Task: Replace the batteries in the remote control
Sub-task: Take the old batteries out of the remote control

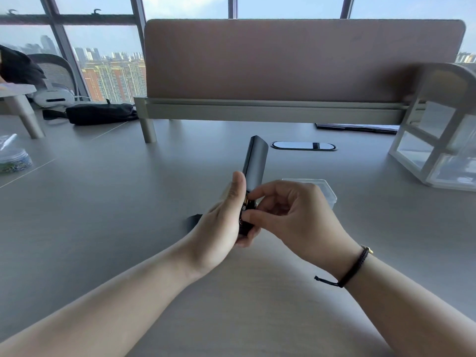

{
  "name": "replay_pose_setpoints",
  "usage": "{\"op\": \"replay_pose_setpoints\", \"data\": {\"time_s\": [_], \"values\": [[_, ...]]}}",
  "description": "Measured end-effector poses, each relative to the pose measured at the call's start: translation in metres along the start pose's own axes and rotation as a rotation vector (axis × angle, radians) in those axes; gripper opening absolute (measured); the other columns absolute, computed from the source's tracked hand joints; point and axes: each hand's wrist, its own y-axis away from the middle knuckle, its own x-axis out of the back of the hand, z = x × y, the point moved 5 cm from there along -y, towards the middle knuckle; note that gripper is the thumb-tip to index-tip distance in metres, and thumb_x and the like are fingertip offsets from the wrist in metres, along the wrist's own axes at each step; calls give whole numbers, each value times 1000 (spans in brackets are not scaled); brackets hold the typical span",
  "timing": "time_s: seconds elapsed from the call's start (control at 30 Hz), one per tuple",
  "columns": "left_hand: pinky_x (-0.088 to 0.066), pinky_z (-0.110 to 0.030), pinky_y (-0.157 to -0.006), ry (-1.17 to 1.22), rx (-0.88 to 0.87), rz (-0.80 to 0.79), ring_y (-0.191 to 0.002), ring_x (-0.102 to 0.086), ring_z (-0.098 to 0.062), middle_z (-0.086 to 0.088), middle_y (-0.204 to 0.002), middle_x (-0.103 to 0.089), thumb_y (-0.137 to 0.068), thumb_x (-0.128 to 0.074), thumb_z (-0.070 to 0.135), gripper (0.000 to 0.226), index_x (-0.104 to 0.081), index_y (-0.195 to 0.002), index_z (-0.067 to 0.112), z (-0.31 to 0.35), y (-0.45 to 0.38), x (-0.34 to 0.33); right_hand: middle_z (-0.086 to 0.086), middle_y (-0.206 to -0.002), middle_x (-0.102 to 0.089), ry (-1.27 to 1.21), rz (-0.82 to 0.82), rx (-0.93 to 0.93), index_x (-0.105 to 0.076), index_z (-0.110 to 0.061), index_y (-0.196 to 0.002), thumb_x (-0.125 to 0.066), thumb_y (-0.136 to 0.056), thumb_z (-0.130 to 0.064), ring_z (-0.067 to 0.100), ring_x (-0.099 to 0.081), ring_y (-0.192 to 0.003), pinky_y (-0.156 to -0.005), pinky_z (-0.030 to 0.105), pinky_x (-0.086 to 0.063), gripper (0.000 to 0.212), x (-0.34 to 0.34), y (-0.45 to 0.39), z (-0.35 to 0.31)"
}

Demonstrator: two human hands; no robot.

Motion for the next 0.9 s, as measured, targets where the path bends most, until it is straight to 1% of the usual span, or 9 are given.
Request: {"op": "replay_pose_setpoints", "data": {"time_s": [0.1,0.17,0.23,0.3,0.37,0.47,0.57,0.7,0.9], "values": [[-34,-29,-54,-65,25,12,-64,-43,-20,-7,-74,-46,-92,-35,63,68,-46,-115,0,-4,2,1,-6,-57,-72,-36,47,-3,-73,-11,-80,-77,-82,-9,2,-61,-48,-52,18,-49,5,2,1,0],[-37,-27,-56,-112,16,18,-64,-46,-18,-1,-77,-48,-99,-38,45,49,-44,-116,-1,-5,4,0,-9,-53,-68,-57,68,-7,-72,-12,-73,-72,-83,-6,-1,-58,-47,-51,16,-48,12,3,1,0],[-38,-29,-58,-146,8,24,-65,-46,-19,0,-76,-48,-105,-37,31,33,-42,-111,-2,-3,6,-1,-9,-52,-66,-55,74,-5,-71,-14,-70,-70,-83,-5,-1,-57,-47,-52,18,-49,16,2,1,-1],[-38,-26,-56,-162,0,31,-60,-45,-18,5,-68,-51,-106,-35,24,25,-42,-101,1,-1,7,-2,-10,-50,-65,-48,78,-5,-70,-15,-68,-69,-82,-5,0,-57,-47,-52,20,-49,17,2,1,-1],[-37,-24,-54,-168,-7,28,-58,-45,-16,10,-61,-54,-105,-35,23,21,-42,-96,5,-1,7,-3,-13,-48,-63,-48,72,-13,-70,-15,-68,-69,-83,-4,-1,-57,-47,-51,18,-47,18,1,1,-1],[-38,-24,-54,-172,-24,23,-61,-45,-16,15,-61,-55,-105,-34,24,20,-43,-95,8,0,8,-4,-15,-48,-63,-39,59,-10,-70,-16,-69,-69,-83,-3,0,-57,-47,-51,17,-45,19,2,1,-1],[-38,-24,-54,-183,-41,25,-61,-45,-17,15,-61,-54,-105,-33,24,22,-43,-97,6,0,8,-4,-14,-50,-64,-43,49,2,-69,-16,-68,-69,-83,-3,1,-59,-48,-52,19,-48,20,2,0,-1],[-37,-27,-54,-196,-60,33,-62,-44,-19,15,-62,-52,-105,-33,26,21,-43,-94,11,2,8,-4,-11,-52,-66,-63,48,14,-70,-14,-69,-70,-82,-3,3,-61,-50,-54,22,-51,17,2,0,-1],[-36,-28,-56,-139,-62,40,-63,-42,-20,13,-66,-49,-103,-34,30,23,-46,-96,12,5,6,-4,3,-63,-73,-78,102,61,-72,-6,-74,-73,-83,-4,14,-69,-58,-63,39,-59,9,5,0,-6]]}}
